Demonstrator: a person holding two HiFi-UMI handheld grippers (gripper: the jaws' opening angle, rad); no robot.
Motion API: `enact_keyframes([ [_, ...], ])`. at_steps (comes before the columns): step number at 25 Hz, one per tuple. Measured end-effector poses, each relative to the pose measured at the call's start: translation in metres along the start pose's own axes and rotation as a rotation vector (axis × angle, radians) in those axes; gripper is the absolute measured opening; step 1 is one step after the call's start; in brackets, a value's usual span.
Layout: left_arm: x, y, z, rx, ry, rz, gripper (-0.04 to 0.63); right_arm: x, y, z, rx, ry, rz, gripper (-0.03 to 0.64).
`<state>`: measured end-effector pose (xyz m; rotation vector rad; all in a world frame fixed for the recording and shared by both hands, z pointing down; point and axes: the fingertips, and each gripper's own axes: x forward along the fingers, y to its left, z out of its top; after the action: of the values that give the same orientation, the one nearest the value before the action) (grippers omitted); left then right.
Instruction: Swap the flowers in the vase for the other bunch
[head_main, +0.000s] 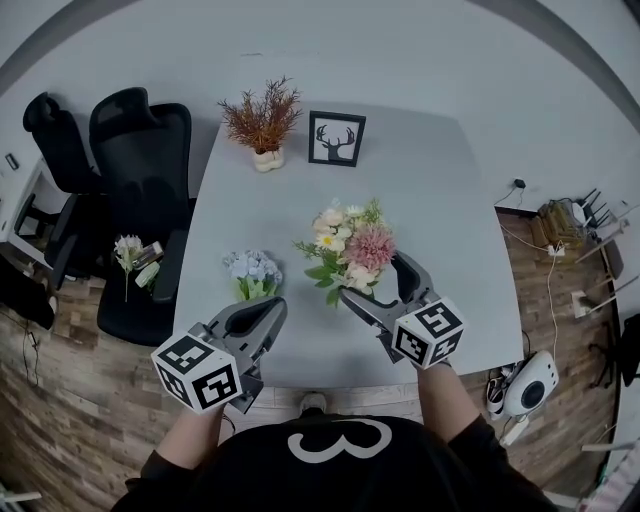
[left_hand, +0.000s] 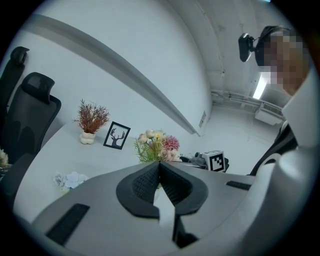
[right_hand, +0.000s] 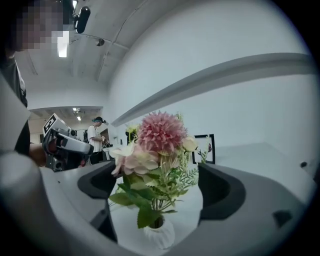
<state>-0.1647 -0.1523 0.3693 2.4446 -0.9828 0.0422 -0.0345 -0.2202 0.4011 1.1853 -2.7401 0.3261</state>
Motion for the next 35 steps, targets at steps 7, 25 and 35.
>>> enact_keyframes([
  [7, -0.005, 0.016, -0.009, -0.013, 0.013, 0.025, 0.011, 0.027, -0.003, -0.006, 0.023, 0.007, -0.018, 0.489],
  [25, -0.019, 0.027, -0.001, -0.053, -0.032, 0.030, 0.011, 0.038, -0.002, -0.010, -0.036, 0.051, -0.059, 0.246],
  [35, -0.018, 0.024, -0.006, -0.054, -0.018, 0.024, 0.011, 0.034, -0.001, -0.005, -0.040, 0.034, -0.078, 0.115],
])
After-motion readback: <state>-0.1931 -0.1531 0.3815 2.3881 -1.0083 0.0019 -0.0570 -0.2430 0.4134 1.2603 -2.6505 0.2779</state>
